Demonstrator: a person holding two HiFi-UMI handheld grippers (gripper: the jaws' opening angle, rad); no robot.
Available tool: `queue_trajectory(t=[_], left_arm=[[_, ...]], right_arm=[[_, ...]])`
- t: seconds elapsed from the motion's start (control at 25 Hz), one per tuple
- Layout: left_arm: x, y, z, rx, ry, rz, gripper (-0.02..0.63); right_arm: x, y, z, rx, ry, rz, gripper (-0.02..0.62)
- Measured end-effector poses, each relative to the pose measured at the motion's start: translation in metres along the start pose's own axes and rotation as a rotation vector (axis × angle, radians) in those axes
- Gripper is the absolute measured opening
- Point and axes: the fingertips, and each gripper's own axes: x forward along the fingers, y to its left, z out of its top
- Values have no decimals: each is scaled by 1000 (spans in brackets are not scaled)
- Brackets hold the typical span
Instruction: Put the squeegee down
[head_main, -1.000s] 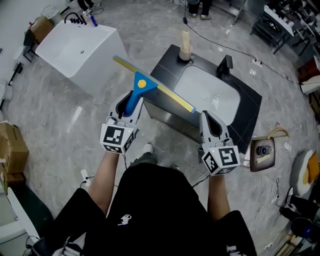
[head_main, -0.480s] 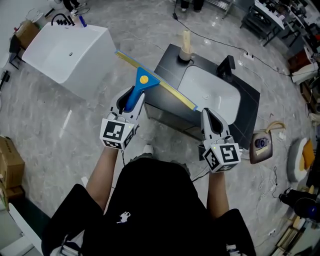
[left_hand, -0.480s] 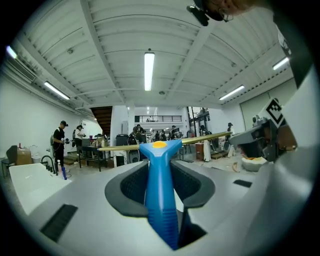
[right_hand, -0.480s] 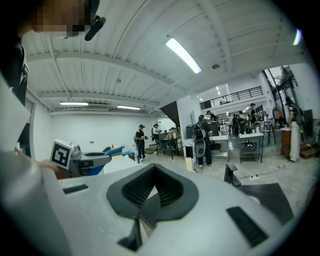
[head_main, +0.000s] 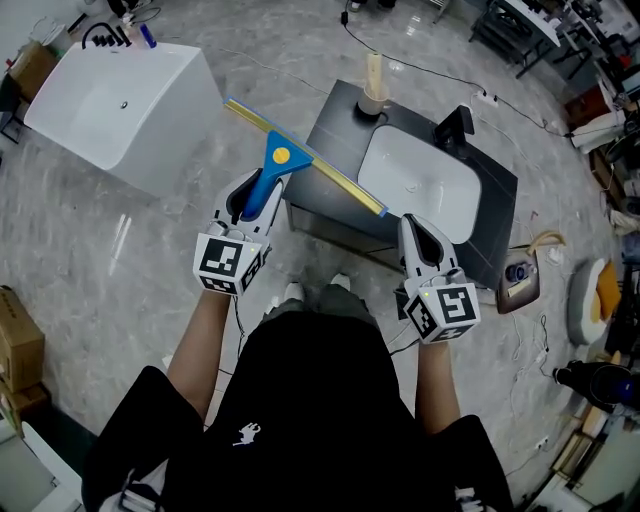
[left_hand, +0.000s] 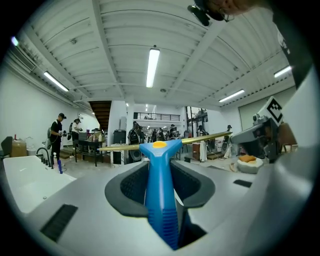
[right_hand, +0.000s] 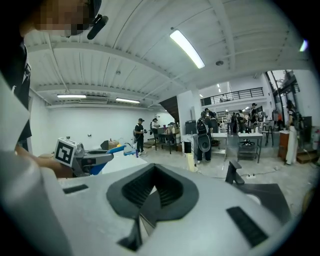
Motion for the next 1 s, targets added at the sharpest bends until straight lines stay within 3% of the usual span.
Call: queue_trajectory(t=[0.36,0.76,1.0], left_arm=[[47,5,-15,-5,52,15,137],[123,3,-13,68,107,5,137],[162,-13,-26,117,153,-46,137]], right_arm=[[45,-40,-5,28,23,45,2],[93,-116,3,68,6,72,2],[109,-148,-10,96,28,76,2]])
